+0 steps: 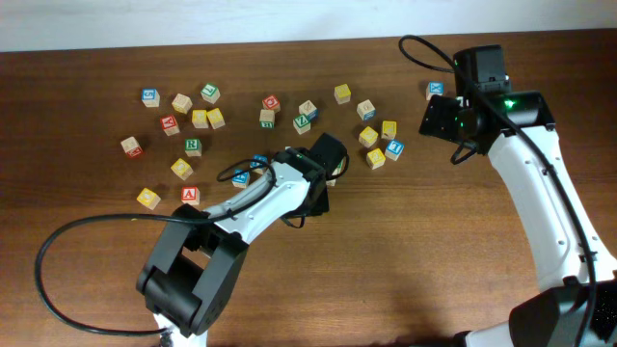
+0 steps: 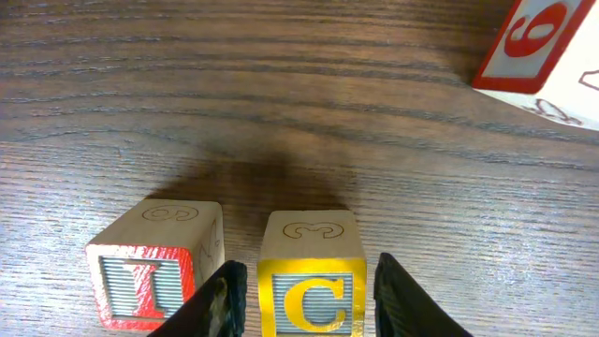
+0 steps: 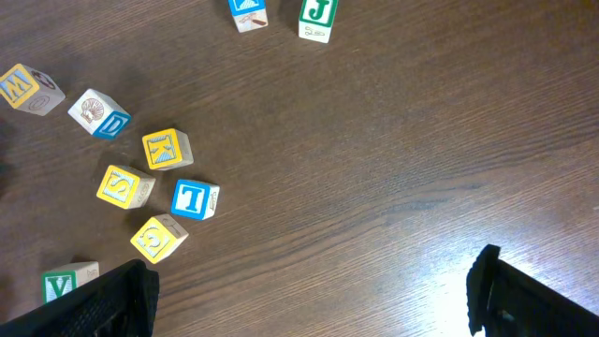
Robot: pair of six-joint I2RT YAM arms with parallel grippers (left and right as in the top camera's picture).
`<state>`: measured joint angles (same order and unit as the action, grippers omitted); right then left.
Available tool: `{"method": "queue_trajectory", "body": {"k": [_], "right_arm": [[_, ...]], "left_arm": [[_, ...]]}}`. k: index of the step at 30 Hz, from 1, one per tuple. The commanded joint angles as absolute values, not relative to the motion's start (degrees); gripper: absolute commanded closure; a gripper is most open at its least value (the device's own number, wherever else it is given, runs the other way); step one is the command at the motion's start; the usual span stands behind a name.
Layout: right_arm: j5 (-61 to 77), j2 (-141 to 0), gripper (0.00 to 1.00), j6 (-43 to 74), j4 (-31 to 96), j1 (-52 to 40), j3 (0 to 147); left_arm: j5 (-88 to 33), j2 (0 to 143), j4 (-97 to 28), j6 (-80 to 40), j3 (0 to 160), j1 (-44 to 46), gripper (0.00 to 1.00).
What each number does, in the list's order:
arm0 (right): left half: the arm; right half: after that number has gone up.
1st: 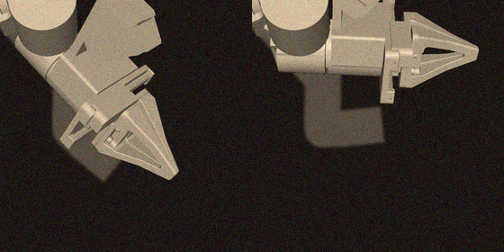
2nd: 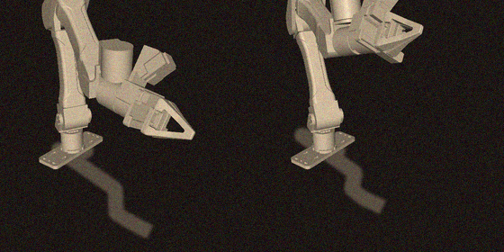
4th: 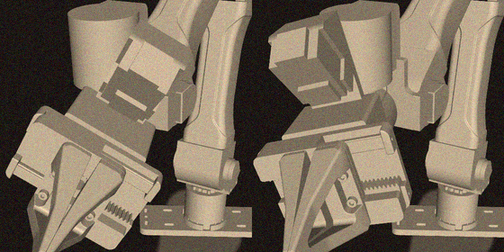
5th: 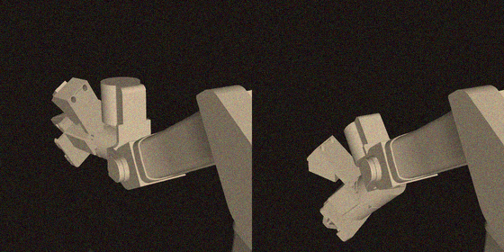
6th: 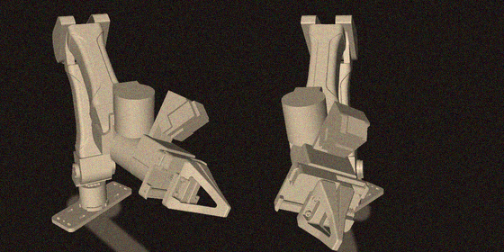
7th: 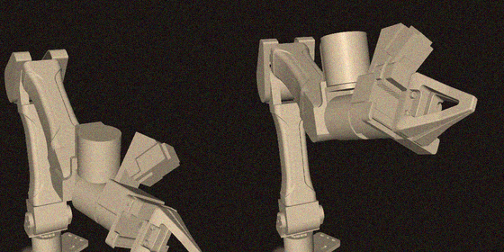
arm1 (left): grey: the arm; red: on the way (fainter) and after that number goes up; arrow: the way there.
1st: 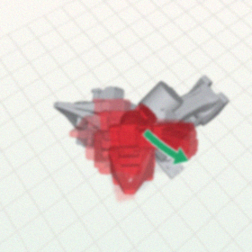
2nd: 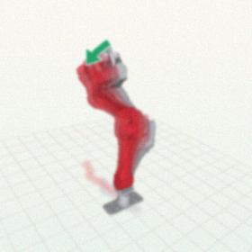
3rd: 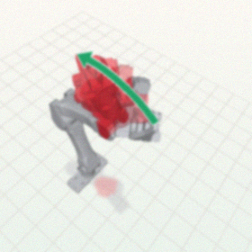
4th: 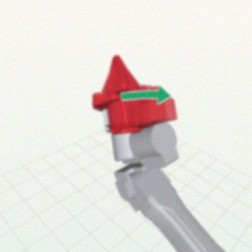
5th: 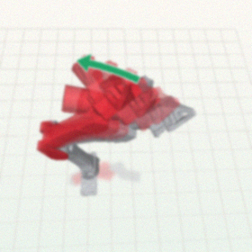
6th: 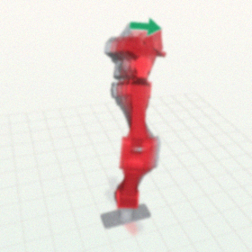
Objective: Spell out ICRA
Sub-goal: 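Place the yellow C block right of the red I block, release, then move the left gripper to the green R block and grasp it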
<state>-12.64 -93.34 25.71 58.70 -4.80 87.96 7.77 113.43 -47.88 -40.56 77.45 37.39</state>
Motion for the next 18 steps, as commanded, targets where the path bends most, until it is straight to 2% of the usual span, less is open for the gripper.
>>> {"method": "queue_trajectory", "body": {"k": [1,9,12,16,18], "right_arm": [[-13.6,-93.4,0.02,26.0,58.7,-4.8,88.7],[-13.6,-93.4,0.02,26.0,58.7,-4.8,88.7],[-13.6,-93.4,0.02,26.0,58.7,-4.8,88.7],[-13.6,-93.4,0.02,26.0,58.7,-4.8,88.7],[-13.6,-93.4,0.02,26.0,58.7,-4.8,88.7]], "left_arm": [[8.4,114.5,-47.9,-40.2,77.6,37.3,0.62],[9.3,114.4,-48.9,-37.6,83.8,37.3,0.62],[9.5,114.4,-53.1,-37.6,90.3,36.5,0.62],[9.5,114.3,-65.2,-37.1,104.7,30.2,0.61],[9.5,114.0,-68.4,-33.3,109.9,25.5,0.55]]}}
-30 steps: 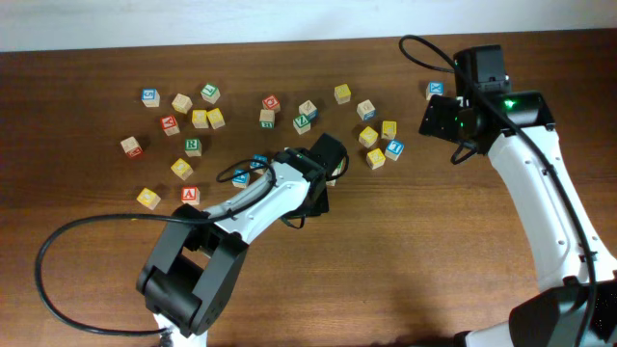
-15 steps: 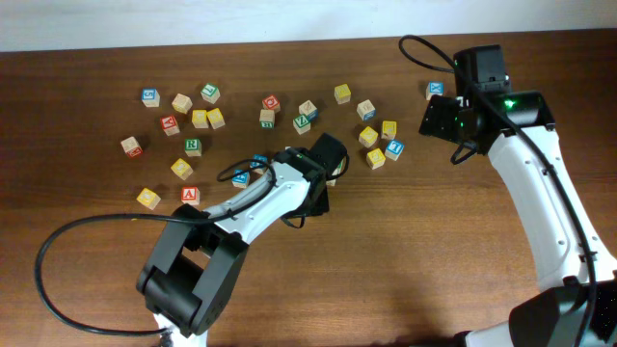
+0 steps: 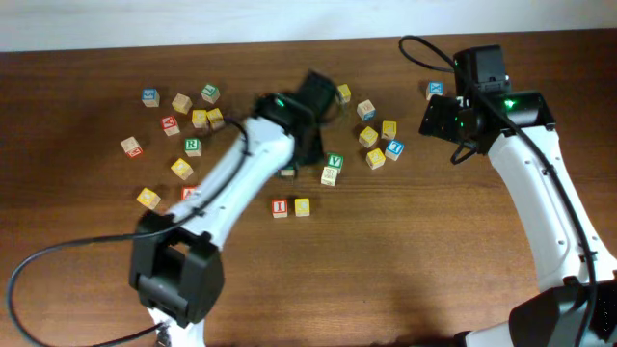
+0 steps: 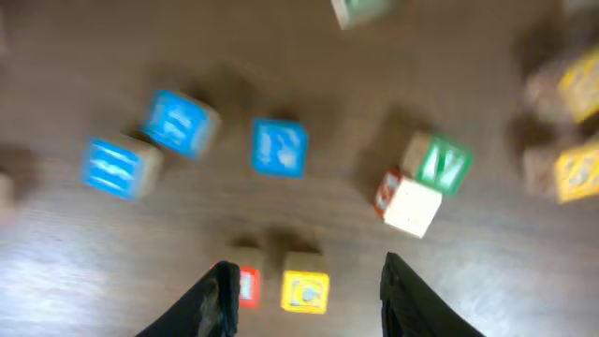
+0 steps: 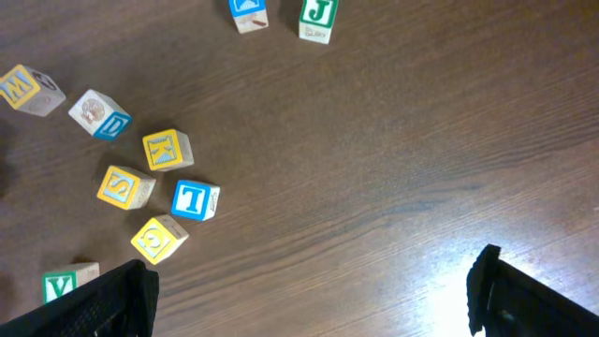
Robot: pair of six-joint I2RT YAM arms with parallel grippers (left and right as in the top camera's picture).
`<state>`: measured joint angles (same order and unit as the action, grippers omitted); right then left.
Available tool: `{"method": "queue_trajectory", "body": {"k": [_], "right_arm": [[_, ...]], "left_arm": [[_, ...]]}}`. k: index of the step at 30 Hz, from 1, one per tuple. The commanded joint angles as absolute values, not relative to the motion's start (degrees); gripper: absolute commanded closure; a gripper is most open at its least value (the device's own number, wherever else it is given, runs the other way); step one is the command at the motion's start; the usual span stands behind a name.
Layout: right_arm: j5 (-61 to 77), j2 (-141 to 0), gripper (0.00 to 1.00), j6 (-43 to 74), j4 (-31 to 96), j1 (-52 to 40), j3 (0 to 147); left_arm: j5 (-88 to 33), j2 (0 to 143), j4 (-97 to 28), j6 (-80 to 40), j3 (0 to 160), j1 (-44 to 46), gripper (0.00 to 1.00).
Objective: Spell out ICRA
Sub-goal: 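Move the left gripper to the green R block and grasp it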
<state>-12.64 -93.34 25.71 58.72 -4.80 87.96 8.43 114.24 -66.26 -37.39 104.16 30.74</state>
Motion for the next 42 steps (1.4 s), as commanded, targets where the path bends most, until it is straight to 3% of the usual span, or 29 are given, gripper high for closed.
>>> {"method": "queue_trajectory", "body": {"k": [1,2,3,4,10,14,20,22,24,27,28,29,30,31,32,33,37,38,40,42], "right_arm": [[-13.6,-93.4,0.02,26.0,58.7,-4.8,88.7],[-13.6,-93.4,0.02,26.0,58.7,-4.8,88.7],[-13.6,-93.4,0.02,26.0,58.7,-4.8,88.7],[-13.6,-93.4,0.02,26.0,58.7,-4.8,88.7],[-13.6,-93.4,0.02,26.0,58.7,-4.8,88.7],[-11.4,-93.4,0.02,26.3,55.6,-4.8,88.7],[-8.0,-93.4,0.02,26.2,55.5,-4.8,88.7],[-8.0,-93.4,0.02,26.2,55.5,-4.8,88.7],[-8.0,-93.4,0.02,26.2,55.5,-4.8,88.7],[-8.0,-93.4,0.02,26.2,55.5,-4.8,88.7],[-8.0,-93.4,0.02,26.2,55.5,-4.8,88.7],[-8.0,-93.4,0.02,26.2,55.5,-4.8,88.7],[-8.0,-93.4,0.02,26.2,55.5,-4.8,88.7],[-8.0,-93.4,0.02,26.2,55.5,-4.8,88.7],[-8.0,-93.4,0.02,26.2,55.5,-4.8,88.7],[-8.0,-93.4,0.02,26.2,55.5,-4.8,88.7],[-8.0,-93.4,0.02,26.2,55.5,-4.8,88.7],[-8.0,-93.4,0.01,26.2,55.5,-4.8,88.7],[-8.0,-93.4,0.02,26.2,55.5,-4.8,88.7],[-8.0,-93.4,0.02,26.2,55.5,-4.8,88.7]], "left_arm": [[9.5,114.0,-69.3,-32.0,110.5,23.1,0.51],[9.3,114.0,-71.1,-32.0,110.5,19.4,0.46],[8.2,114.1,-73.1,-32.1,110.5,15.7,0.03],[7.4,114.1,-74.8,-32.0,110.5,12.6,0.01],[7.3,114.1,-85.8,-32.0,108.9,-4.5,0.01],[3.7,114.1,-84.4,-32.0,105.4,-8.6,0.01],[-6.8,114.2,-71.1,-24.5,101.1,-5.3,0.01],[-6.0,114.5,-64.7,-23.7,101.1,-3.7,0.01],[1.5,116.6,-55.8,-20.9,101.1,-0.8,0.12],[5.8,120.0,-52.8,-20.8,101.1,0.6,0.10],[6.8,121.3,-52.0,-19.9,101.1,0.5,0.15],[7.0,122.5,-50.8,-17.4,101.1,0.5,0.32],[9.0,123.7,-49.4,-16.1,101.1,0.5,0.32],[11.0,124.2,-49.1,-16.1,101.1,0.5,0.24],[13.2,125.2,-49.0,-16.1,101.1,0.5,0.08],[13.0,125.7,-49.0,-16.1,101.1,0.4,0.02],[12.9,126.2,-46.9,-10.7,101.1,0.4,0.23],[12.8,126.4,-47.0,-10.1,101.1,0.4,0.24],[1.0,127.1,-47.0,-1.4,101.1,0.4,0.18],[1.7,127.8,-46.7,-1.0,101.1,0.4,0.18]]}}
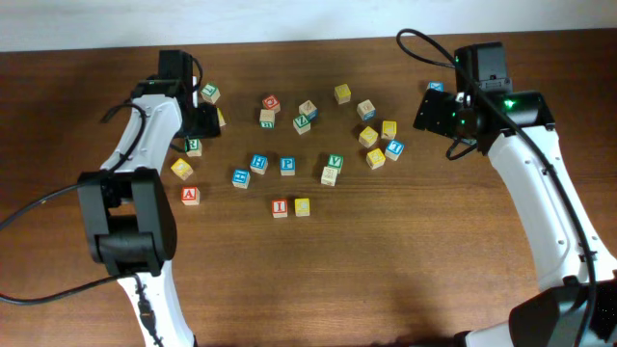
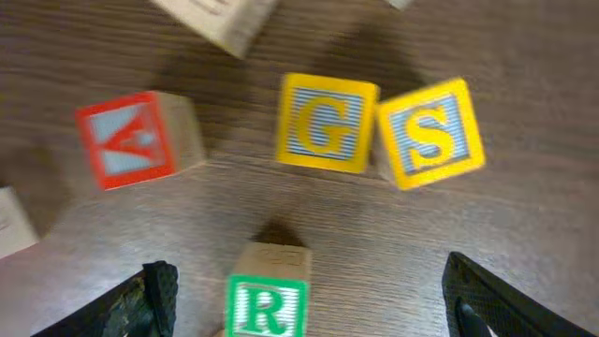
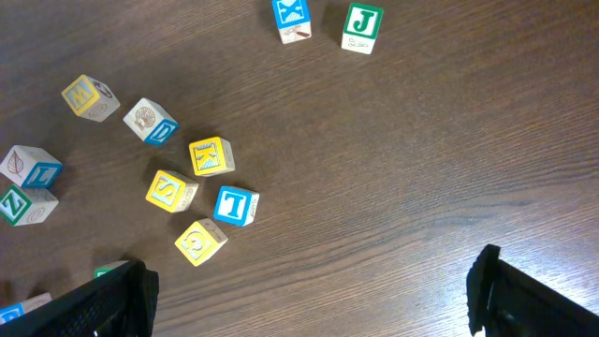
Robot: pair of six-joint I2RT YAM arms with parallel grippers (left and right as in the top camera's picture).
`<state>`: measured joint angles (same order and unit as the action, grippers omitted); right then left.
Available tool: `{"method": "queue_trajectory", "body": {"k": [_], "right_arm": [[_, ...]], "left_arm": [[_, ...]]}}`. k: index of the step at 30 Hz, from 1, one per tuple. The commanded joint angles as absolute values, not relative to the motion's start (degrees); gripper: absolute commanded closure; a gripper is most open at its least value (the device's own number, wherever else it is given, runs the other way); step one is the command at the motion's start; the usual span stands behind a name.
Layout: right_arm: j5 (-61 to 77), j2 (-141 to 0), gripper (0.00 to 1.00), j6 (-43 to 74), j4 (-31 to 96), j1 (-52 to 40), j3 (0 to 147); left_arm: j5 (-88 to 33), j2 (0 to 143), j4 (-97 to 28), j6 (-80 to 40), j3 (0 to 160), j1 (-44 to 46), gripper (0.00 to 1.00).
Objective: Spell out ICRA
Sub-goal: 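Move the left gripper to the green R block and grasp it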
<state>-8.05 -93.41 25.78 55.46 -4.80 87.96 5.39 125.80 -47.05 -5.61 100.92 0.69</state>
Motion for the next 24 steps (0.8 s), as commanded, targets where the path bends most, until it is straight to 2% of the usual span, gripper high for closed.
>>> {"method": "queue_trajectory", "body": {"k": [1,5,6,10,14,17,24], "right_arm": [[-8.0,-93.4,0.02,26.2,55.5,-4.8,88.7],[-8.0,-93.4,0.02,26.2,55.5,-4.8,88.7],[-8.0,-93.4,0.02,26.2,55.5,-4.8,88.7],[-8.0,-93.4,0.02,26.2,55.5,-4.8,88.7],[-8.0,-93.4,0.02,26.2,55.5,-4.8,88.7],[-8.0,-93.4,0.02,26.2,55.5,-4.8,88.7],[-8.0,-93.4,0.02,26.2,55.5,-4.8,88.7]], "left_arm": [[3.6,128.4,-46.6,-1.0,101.1,0.4,0.18],[6.8,130.5,-46.9,-1.0,101.1,-0.8,0.25],[5.9,130.5,-46.7,-1.0,101.1,-1.1,0.31],[5.1,130.5,-47.2,-1.0,101.1,-1.3,0.42],[5.1,130.5,-47.7,-1.0,101.1,-1.3,0.58],[5.2,130.5,-48.6,-1.0,101.1,-1.3,0.61],[5.2,130.5,-48.7,-1.0,101.1,-1.3,0.81]]}}
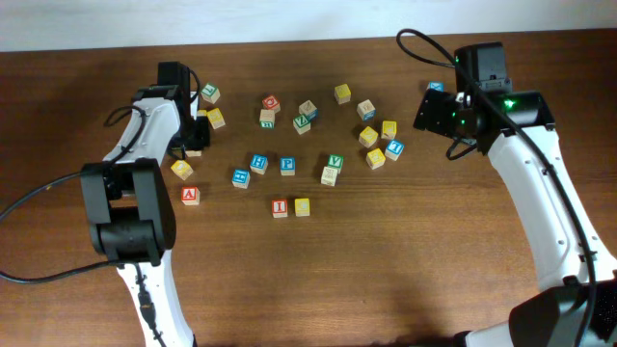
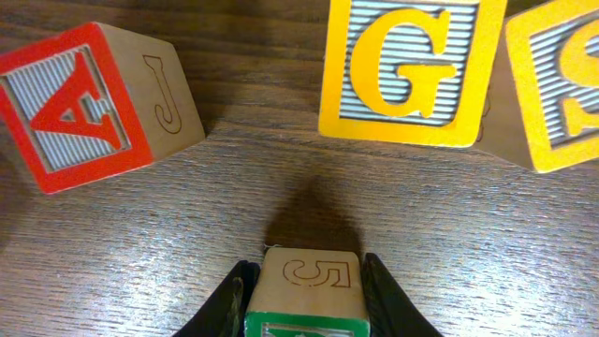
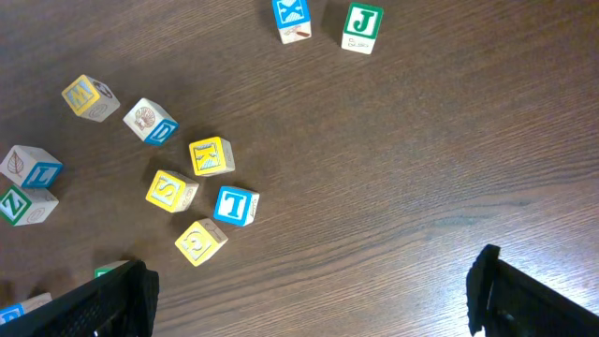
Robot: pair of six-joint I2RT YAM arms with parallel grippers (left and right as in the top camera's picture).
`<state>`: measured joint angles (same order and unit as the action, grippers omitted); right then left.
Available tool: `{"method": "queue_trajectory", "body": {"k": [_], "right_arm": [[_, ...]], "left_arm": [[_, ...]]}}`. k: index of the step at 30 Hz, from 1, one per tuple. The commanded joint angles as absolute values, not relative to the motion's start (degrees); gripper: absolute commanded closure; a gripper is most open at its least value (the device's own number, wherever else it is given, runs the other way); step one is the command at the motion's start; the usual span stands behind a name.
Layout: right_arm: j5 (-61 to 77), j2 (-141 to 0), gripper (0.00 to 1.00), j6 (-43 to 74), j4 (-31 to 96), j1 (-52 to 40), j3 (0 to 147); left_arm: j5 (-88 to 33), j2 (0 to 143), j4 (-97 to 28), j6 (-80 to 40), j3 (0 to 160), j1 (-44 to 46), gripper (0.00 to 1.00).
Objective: Spell out ICRA
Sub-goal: 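Move the left gripper to the green R block and grasp it, then carry the green R block and set it right of the C block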
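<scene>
A red I block (image 1: 279, 207) and a yellow C block (image 1: 302, 206) sit side by side in the middle of the table. A red A block (image 1: 189, 195) lies to their left. At the far left, my left gripper (image 1: 190, 145) is low on the table. Its fingers (image 2: 234, 298) press both sides of a green block (image 2: 304, 285) with a 5 engraved on top. The block's letter face is cut off. My right gripper (image 3: 314, 300) hangs wide open high over the right side, holding nothing.
Close ahead of the left gripper lie a red A-faced block (image 2: 94, 103), a yellow G (image 2: 407, 70) and a yellow S (image 2: 557, 84). Several more letter blocks are scattered across the back of the table (image 1: 405, 251), including blue T (image 3: 234, 204) and green J (image 3: 361, 25).
My left gripper was wide open above the green R block. Now it is down at the table with its fingers shut against the block's sides. The right arm has not moved.
My left gripper stood around the yellow C beside the red I mid-table. Then it was raised and open, with I and C left side by side. It was later wide open over the green R block at the far left, and is now shut on it.
</scene>
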<state>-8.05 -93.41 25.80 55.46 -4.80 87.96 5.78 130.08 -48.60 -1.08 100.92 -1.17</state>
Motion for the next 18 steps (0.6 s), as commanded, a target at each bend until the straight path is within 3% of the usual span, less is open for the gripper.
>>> {"method": "queue_trajectory", "body": {"k": [1,4,10,18], "right_arm": [[-8.0,-93.4,0.02,26.2,55.5,-4.8,88.7],[-8.0,-93.4,0.02,26.2,55.5,-4.8,88.7],[-8.0,-93.4,0.02,26.2,55.5,-4.8,88.7],[-8.0,-93.4,0.02,26.2,55.5,-4.8,88.7]], "left_arm": [[5.2,130.5,-48.7,-1.0,101.1,-1.3,0.83],[5.2,130.4,-48.8,-1.1,101.2,-1.3,0.90],[5.1,128.0,-58.1,-3.9,109.3,-1.2,0.90],[-21.6,117.4,-70.8,-7.3,112.1,1.5,0.94]]}}
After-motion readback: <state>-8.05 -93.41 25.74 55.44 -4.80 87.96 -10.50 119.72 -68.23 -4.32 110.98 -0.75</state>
